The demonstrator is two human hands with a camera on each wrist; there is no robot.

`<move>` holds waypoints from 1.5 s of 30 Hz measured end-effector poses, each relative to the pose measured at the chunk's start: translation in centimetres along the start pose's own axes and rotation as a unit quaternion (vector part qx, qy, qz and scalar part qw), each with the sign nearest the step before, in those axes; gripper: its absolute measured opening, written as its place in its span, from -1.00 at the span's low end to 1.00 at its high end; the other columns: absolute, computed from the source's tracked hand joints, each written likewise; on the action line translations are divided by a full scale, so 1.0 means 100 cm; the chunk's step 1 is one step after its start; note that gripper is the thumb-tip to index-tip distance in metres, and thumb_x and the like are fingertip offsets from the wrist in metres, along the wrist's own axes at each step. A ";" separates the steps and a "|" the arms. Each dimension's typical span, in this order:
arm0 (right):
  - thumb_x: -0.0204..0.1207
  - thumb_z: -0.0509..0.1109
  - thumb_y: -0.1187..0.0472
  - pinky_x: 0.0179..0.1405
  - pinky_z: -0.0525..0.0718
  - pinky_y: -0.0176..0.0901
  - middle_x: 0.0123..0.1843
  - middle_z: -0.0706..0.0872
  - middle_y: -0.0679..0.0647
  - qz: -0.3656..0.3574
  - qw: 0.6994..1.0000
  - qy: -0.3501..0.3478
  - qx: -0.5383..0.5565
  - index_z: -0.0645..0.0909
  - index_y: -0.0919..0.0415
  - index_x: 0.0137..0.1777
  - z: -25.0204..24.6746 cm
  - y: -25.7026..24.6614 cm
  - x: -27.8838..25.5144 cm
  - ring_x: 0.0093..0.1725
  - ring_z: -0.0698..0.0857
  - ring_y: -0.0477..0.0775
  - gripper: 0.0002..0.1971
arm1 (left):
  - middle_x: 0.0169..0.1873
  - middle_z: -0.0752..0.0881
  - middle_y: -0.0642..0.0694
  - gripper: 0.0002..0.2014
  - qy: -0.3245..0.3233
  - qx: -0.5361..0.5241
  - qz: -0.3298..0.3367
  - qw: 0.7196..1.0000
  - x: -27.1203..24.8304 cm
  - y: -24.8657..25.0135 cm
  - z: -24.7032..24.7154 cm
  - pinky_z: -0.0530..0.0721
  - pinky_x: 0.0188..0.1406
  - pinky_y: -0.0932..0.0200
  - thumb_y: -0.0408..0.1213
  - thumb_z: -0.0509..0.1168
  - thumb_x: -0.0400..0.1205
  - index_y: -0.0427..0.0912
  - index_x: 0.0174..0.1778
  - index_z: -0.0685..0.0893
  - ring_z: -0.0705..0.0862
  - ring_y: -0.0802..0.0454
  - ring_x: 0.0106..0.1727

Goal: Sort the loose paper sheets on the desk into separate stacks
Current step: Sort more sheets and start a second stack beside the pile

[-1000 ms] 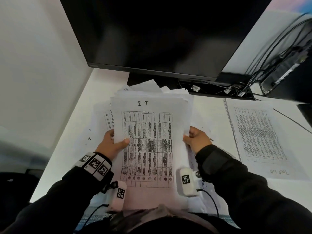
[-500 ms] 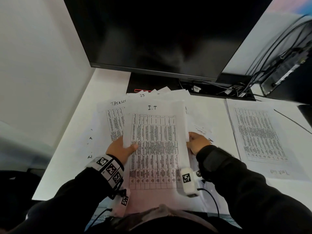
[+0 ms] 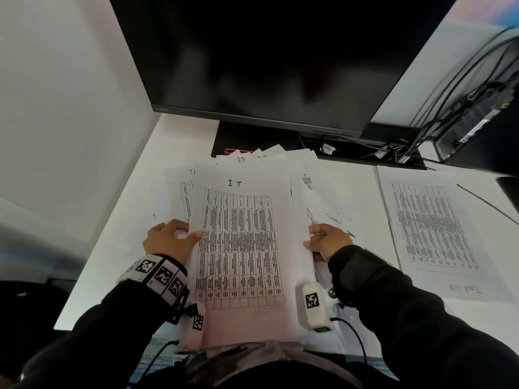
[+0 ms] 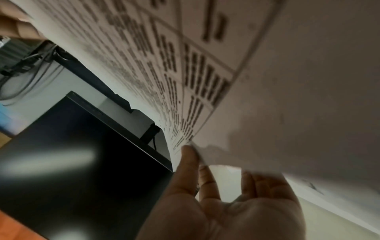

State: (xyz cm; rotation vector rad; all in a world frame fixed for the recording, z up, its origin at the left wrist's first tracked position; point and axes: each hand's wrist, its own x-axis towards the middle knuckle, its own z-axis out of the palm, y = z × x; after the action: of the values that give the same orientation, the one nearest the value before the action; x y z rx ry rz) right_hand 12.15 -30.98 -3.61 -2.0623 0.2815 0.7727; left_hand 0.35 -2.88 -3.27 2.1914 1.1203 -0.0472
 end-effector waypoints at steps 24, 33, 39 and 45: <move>0.50 0.44 0.22 0.22 0.62 -0.03 0.21 0.70 0.12 -0.003 0.996 -0.007 -0.094 0.53 0.23 0.31 -0.001 -0.002 -0.002 0.17 0.67 0.17 -0.62 | 0.55 0.26 -0.02 -0.27 -0.162 -0.119 0.135 0.970 -0.018 0.042 0.023 0.27 0.32 0.34 -0.33 0.38 0.55 0.01 0.56 0.14 0.39 -0.02 0.46; 0.54 0.36 0.22 -0.10 0.56 -0.14 -0.11 0.69 0.21 -0.082 0.979 -0.005 -0.188 0.50 0.31 -0.03 0.004 -0.012 -0.012 -0.07 0.65 0.21 -0.84 | 0.58 0.27 -0.16 -0.07 -0.133 -0.164 0.023 0.977 -0.006 0.040 0.014 0.32 0.48 -0.08 -0.10 0.43 0.49 -0.06 0.63 -0.06 0.35 -0.20 0.53; 0.49 0.43 0.32 -0.36 0.42 -0.36 -0.32 0.46 0.03 -0.098 0.991 0.002 -0.097 0.56 0.23 -0.08 0.006 -0.010 -0.020 -0.36 0.40 -0.04 -0.92 | 0.59 0.21 -0.26 -0.01 -0.166 -0.103 -0.009 0.981 -0.008 0.037 0.009 0.20 0.56 -0.10 0.21 0.33 0.44 -0.32 0.60 0.08 0.21 -0.21 0.60; 0.51 0.40 0.35 0.08 0.54 -0.25 -0.11 0.57 0.01 -0.087 0.996 0.013 0.021 0.49 0.13 0.27 -0.006 -0.013 -0.024 -0.01 0.58 0.03 -0.65 | 0.37 0.44 -0.56 0.13 -0.153 -0.146 -0.009 0.977 -0.014 0.038 -0.006 0.39 0.39 -0.35 0.32 0.39 0.19 -0.59 0.41 0.32 0.43 -0.51 0.39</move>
State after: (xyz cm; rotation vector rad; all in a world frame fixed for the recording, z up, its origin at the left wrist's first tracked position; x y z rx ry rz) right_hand 11.18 -30.93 -0.96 -2.0284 0.1301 0.6288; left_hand 2.06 -5.06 -0.28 1.8387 0.9111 -0.2076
